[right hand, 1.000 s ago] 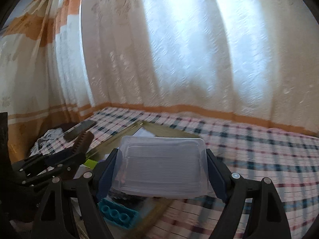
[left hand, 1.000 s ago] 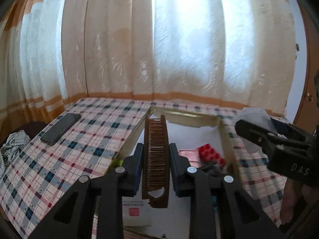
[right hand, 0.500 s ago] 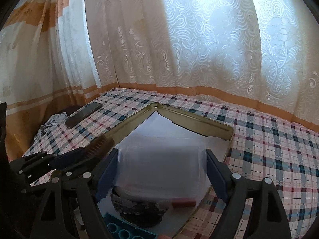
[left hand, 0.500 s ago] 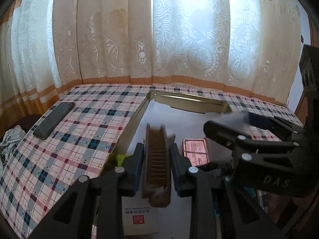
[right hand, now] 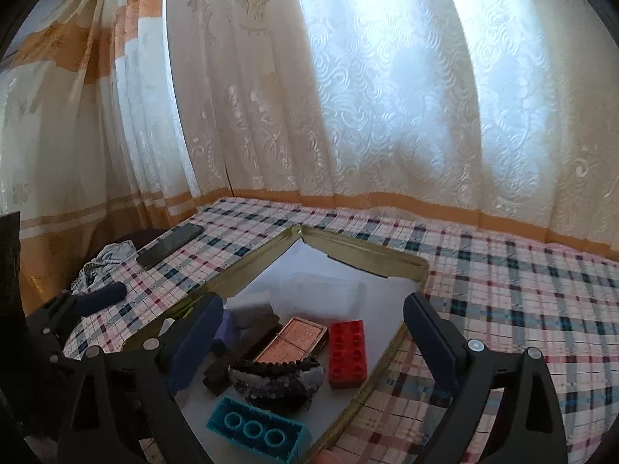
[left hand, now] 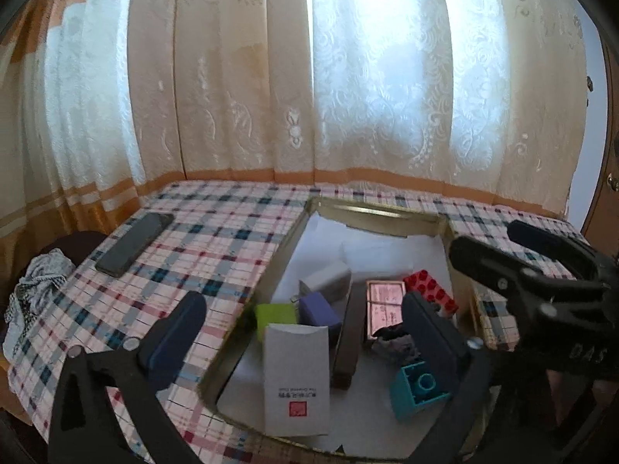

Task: Organize rigid objects
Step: 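Lower the brown comb and clear box into the tin and open both grippers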

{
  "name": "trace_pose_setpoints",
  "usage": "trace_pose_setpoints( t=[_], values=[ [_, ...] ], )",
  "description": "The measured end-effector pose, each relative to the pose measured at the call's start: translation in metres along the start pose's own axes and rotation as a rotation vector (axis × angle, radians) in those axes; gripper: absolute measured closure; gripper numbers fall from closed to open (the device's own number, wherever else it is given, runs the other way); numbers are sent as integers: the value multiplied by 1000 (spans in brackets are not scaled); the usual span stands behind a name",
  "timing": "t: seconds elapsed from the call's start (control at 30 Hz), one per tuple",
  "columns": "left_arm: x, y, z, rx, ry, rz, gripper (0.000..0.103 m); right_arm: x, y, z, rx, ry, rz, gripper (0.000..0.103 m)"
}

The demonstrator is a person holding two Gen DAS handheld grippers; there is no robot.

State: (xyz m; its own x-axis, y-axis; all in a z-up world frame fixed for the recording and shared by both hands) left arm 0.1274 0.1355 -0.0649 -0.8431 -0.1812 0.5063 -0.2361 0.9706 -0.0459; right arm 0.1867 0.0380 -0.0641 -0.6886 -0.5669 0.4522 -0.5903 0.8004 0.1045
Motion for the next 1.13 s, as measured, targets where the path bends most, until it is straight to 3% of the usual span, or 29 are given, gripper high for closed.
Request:
trace_pose_setpoints(
  t=[0.27, 0.57, 0.9, 1.13],
  values=[
    [27, 4, -7, 0, -12, -15, 0, 38, 14, -12, 68, -64, 34, 6],
    [49, 23, -14, 38, -38, -31, 0, 61, 17, -23, 59, -107, 41, 5],
    [50, 46, -14, 73, -54, -78, 0, 56, 27, -19, 68, -96, 31, 5],
    [47, 45, -9, 69, -45, -68, 0, 51, 28, -14, 66, -78, 30, 5]
  ],
)
Point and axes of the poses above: each gripper's, at about its wrist camera, not at the fingertips, and x roughly against the way its jaws point, y to its left, z to its underside, the point moved 10 cm from there along -x, roughly the way its jaws point
